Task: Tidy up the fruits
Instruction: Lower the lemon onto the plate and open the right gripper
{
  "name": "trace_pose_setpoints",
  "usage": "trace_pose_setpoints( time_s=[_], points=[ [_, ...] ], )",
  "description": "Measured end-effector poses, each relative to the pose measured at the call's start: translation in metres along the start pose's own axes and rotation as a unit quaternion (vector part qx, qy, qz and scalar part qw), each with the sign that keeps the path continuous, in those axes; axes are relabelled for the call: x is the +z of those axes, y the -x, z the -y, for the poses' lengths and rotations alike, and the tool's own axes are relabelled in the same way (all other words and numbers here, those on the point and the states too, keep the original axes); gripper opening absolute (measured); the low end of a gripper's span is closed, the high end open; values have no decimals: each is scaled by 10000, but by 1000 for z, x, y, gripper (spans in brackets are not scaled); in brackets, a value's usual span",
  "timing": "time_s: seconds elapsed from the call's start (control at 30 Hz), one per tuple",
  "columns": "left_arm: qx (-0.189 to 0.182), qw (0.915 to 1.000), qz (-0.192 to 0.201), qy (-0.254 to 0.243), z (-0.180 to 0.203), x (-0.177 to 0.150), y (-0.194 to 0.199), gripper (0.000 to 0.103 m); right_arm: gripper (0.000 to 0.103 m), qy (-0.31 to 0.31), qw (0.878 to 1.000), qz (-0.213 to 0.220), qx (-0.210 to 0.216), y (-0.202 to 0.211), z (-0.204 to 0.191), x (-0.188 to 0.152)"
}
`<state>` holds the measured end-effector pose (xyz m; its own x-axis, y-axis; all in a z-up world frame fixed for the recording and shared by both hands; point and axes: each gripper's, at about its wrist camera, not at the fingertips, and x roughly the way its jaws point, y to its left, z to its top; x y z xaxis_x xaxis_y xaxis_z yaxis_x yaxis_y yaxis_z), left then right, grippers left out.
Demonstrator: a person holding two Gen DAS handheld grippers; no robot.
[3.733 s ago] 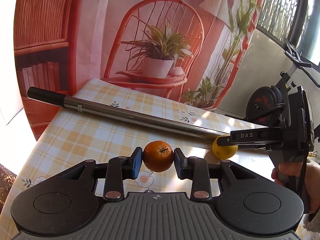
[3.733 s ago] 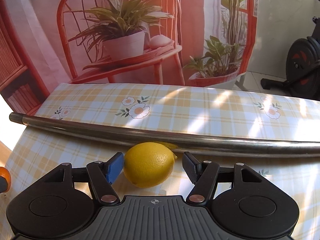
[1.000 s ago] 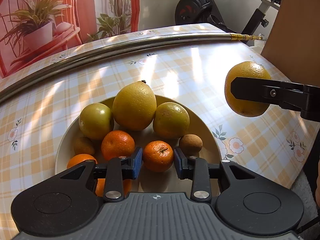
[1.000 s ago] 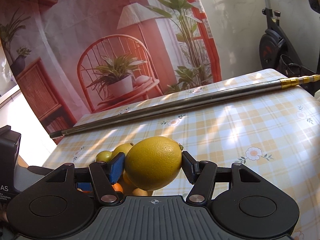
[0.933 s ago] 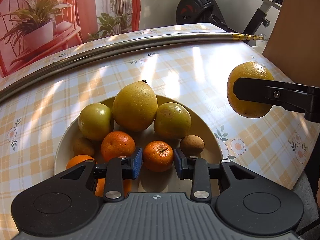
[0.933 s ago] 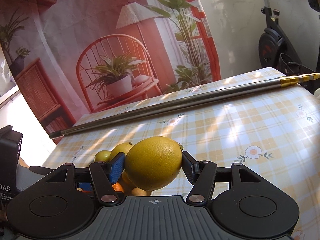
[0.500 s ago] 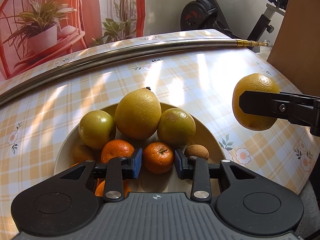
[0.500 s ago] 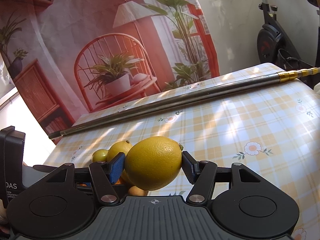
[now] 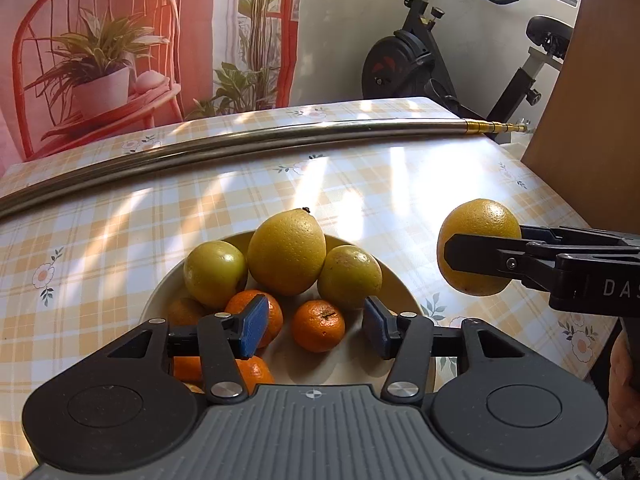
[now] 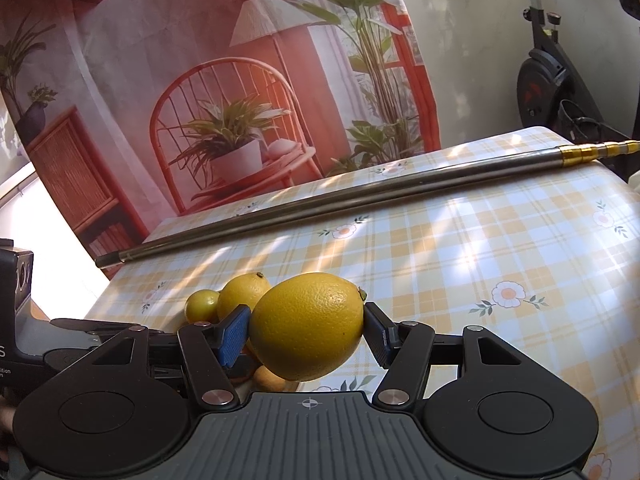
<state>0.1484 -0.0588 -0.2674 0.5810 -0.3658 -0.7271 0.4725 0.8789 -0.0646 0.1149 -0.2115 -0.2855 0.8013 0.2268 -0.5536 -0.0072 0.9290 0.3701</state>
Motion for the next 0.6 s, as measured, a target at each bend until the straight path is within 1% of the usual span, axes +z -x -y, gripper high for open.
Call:
trace_pose_setpoints(
  time_s=[0.13, 0.23, 0.4, 0.5, 0.6],
  points=[
    [209, 9993, 201, 241, -17, -1, 22, 57, 57, 81, 9999, -71, 15, -1, -6, -1],
    [453, 9975, 327, 422, -28, -2, 38, 57, 57, 183, 9997, -161, 15, -4, -14, -3],
    [710, 9942, 624, 506, -38, -5, 62, 63, 57, 441, 9981, -428, 97, -11, -35, -10],
    [838, 9932, 646, 478, -41, -7, 68, 64, 57, 645, 9959, -606, 161, -15, -49, -15],
    [839, 9928, 616, 591, -47, -13, 69, 64, 57, 843, 9933, -765, 177, -19, -63, -19]
  ],
)
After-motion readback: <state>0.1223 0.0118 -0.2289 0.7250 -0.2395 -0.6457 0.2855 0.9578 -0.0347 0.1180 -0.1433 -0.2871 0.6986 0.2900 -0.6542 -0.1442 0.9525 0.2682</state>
